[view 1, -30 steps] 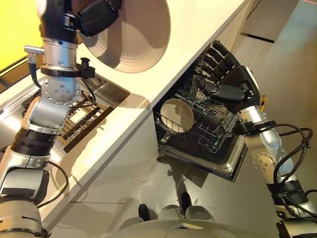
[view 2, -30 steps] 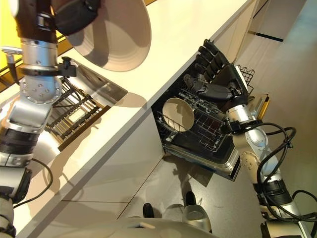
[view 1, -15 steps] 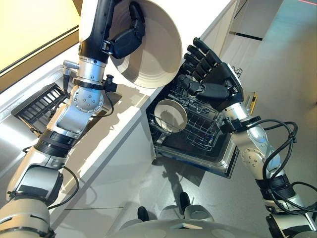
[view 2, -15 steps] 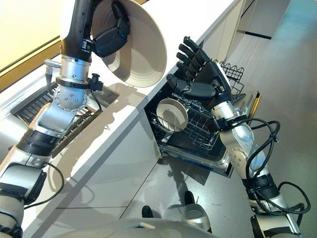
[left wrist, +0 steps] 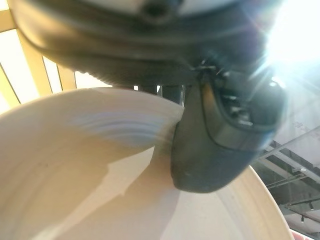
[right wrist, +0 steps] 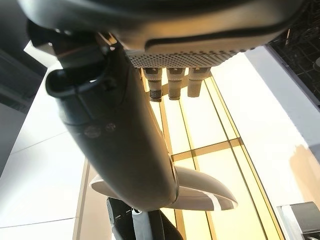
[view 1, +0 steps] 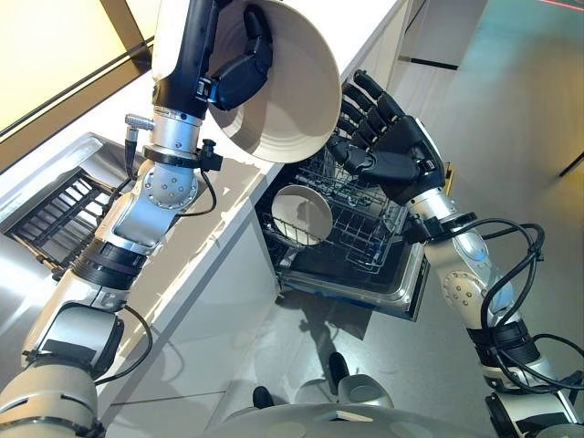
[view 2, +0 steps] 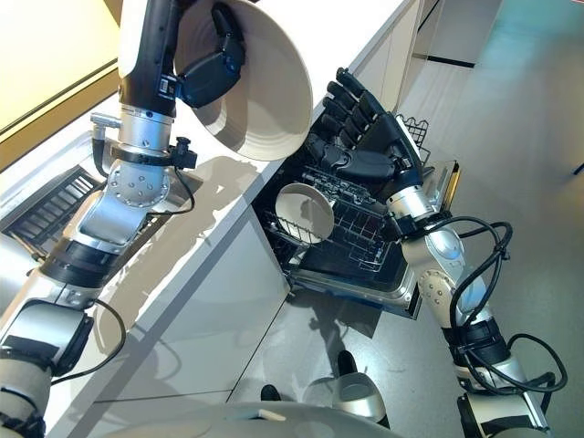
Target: Pick up plates and place into dishwasher.
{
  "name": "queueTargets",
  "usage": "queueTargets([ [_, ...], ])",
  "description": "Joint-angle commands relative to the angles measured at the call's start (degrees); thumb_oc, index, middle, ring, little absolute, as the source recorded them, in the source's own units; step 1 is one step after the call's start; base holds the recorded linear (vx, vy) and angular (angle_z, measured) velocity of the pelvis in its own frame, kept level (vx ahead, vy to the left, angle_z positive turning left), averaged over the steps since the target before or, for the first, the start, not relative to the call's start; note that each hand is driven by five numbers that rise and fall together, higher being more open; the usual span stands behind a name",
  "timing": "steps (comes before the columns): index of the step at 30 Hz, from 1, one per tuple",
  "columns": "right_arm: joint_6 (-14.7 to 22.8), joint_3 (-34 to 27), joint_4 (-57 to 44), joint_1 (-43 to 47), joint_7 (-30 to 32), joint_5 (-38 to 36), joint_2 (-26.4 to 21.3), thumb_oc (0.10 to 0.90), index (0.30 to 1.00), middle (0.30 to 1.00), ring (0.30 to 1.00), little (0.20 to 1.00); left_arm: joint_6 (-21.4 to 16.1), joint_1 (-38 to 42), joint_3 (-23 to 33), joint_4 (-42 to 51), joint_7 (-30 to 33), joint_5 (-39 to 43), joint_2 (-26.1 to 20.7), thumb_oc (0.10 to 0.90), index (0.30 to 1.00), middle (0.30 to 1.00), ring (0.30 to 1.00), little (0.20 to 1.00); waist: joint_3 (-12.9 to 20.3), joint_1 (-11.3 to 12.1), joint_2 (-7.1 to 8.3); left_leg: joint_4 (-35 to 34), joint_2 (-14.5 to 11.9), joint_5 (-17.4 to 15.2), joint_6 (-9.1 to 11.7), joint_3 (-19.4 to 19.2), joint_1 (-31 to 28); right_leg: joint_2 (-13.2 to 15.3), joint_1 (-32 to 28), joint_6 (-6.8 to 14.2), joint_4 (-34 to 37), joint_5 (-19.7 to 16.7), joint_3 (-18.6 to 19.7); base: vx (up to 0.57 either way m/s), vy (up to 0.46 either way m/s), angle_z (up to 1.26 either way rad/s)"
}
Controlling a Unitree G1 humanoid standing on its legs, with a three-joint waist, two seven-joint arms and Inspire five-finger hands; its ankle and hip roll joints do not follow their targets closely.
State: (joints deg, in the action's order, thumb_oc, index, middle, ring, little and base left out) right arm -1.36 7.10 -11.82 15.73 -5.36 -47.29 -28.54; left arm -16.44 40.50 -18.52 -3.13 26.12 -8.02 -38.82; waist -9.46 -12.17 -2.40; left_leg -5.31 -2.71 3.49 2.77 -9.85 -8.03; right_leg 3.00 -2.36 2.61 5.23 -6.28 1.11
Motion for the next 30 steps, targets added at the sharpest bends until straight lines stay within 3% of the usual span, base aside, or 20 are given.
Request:
queueTargets([
  [1,3.78,-2.49,-9.03,3.72,-3.01,-3.62,1.84,0.800,0.900,0.900,0.900,0.900,-4.48,10.60,-4.38,-3.92,4.40,-2.46,1.23,0.100,0.300,0.300,0.300,0.200,7.43,-1.34,1.10,0.31,2.51,-4.50,-1.57,-0.39,-1.28,-1.74,-2.45,2.76,-0.92,2.45,-0.66,0.00,0.000,0.00],
  [8,3.11,-2.74,-8.73,3.42,-3.05,-3.37,1.74,0.800,0.900,0.900,0.900,0.900,-4.28,12.22,-5.42,-6.21,6.19,-5.63,0.74,0.100,0.300,0.300,0.300,0.200,7.66,-1.89,1.45,0.31,2.30,-4.53,-1.49,-1.29,-1.33,-1.63,-2.32,2.89,-0.81,2.34,-0.35,0.00,-0.011,-0.07],
  [18,0.83,-5.41,-9.32,0.15,-4.20,-5.32,-1.02,0.800,0.900,0.900,0.900,0.900,-3.09,17.56,-6.65,-7.88,6.37,-6.59,-9.69,0.100,0.300,0.300,0.300,0.200,7.98,-2.46,0.07,0.31,2.13,-4.27,-1.16,-2.31,-1.12,-1.46,-1.86,3.15,-0.66,1.99,-0.44,0.00,0.003,-0.02],
  [30,1.02,-5.55,-8.46,0.19,-3.50,-5.94,-2.01,0.800,0.900,0.900,0.900,0.900,-4.39,17.29,-6.10,-9.17,6.10,-5.80,-12.87,0.100,0.300,0.300,0.300,0.200,8.41,-1.21,0.01,0.31,2.38,-4.09,-1.16,-0.87,-0.72,-1.21,-2.13,3.05,-0.60,2.14,-1.14,0.00,0.000,0.00],
])
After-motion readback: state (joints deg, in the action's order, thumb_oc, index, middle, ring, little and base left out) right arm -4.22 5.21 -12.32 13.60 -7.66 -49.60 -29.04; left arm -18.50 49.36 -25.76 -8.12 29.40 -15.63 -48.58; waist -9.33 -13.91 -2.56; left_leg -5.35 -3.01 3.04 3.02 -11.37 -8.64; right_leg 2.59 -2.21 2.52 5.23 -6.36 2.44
